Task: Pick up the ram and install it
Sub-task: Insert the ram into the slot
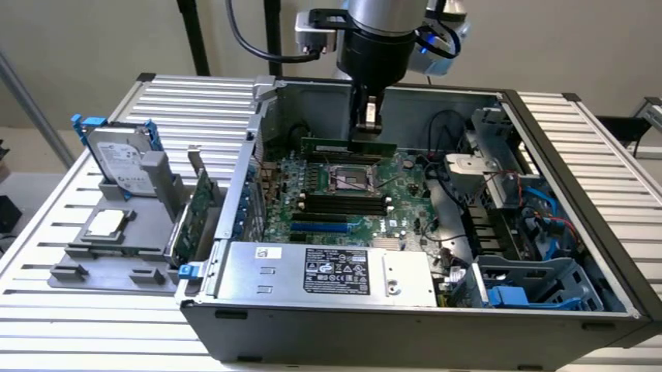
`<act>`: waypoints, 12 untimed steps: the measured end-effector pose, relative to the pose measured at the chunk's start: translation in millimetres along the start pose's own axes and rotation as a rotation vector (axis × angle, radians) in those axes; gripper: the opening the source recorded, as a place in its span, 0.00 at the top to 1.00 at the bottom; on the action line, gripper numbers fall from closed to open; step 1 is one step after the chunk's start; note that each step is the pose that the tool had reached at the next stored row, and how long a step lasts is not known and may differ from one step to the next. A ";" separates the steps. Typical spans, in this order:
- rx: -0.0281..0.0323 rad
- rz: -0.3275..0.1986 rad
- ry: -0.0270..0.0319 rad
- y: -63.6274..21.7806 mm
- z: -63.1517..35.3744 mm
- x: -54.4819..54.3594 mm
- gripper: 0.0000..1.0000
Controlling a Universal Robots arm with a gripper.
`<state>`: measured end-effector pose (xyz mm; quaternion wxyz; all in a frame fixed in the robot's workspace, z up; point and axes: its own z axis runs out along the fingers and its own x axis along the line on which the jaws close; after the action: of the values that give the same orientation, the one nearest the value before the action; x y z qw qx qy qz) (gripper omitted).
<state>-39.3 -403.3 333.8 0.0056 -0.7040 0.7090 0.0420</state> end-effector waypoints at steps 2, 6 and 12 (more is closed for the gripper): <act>0.0001 0.000 0.0000 -2.3 3.6 0.2 0.87; 0.0001 0.000 -0.0001 -10.5 10.3 1.1 0.87; 0.0001 0.000 -0.0002 -13.3 20.7 9.4 0.87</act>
<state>-27.1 -411.3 311.9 0.0057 -0.7040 0.7089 0.0420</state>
